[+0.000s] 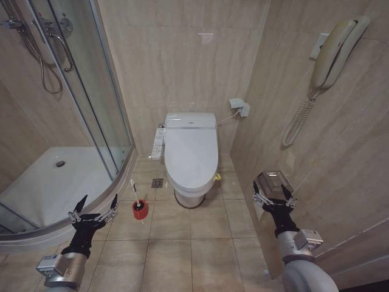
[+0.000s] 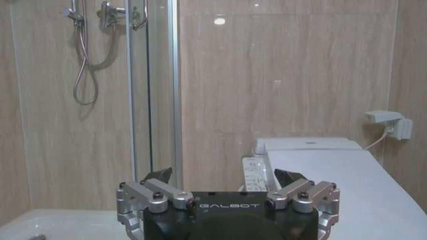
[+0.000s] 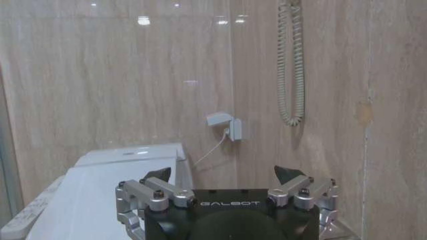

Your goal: Open the toilet lid, clean the toilet bowl with a toilet brush, close the toilet lid, and flush.

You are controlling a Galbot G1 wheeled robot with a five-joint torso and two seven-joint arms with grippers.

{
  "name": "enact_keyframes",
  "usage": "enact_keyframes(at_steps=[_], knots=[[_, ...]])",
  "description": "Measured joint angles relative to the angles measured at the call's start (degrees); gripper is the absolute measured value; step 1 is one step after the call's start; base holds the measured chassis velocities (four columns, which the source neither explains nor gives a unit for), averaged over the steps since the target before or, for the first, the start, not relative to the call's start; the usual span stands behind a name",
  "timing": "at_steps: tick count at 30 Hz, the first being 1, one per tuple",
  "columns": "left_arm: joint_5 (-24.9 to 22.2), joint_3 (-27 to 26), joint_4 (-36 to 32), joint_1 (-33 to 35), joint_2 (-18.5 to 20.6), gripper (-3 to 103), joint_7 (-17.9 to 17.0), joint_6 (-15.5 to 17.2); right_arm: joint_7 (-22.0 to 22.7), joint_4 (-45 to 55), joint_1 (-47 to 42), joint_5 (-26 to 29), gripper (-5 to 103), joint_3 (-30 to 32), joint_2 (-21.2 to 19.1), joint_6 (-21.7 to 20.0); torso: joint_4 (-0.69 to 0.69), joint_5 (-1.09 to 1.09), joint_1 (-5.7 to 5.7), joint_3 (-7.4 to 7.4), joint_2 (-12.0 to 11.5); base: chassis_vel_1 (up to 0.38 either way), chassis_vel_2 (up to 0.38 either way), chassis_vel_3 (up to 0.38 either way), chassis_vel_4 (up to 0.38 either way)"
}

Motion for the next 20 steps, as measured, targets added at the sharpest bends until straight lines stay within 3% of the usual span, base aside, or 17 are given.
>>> enact_keyframes(at_steps=[20], knots=[[0.0,0.0,0.0,0.0,0.0,100,0.0,0.0,0.0,0.0,0.0,0.0,100,0.0,0.0,0.0,0.00,0.00,0.00,0.00,0.0,0.000,0.000,0.000,0.000]])
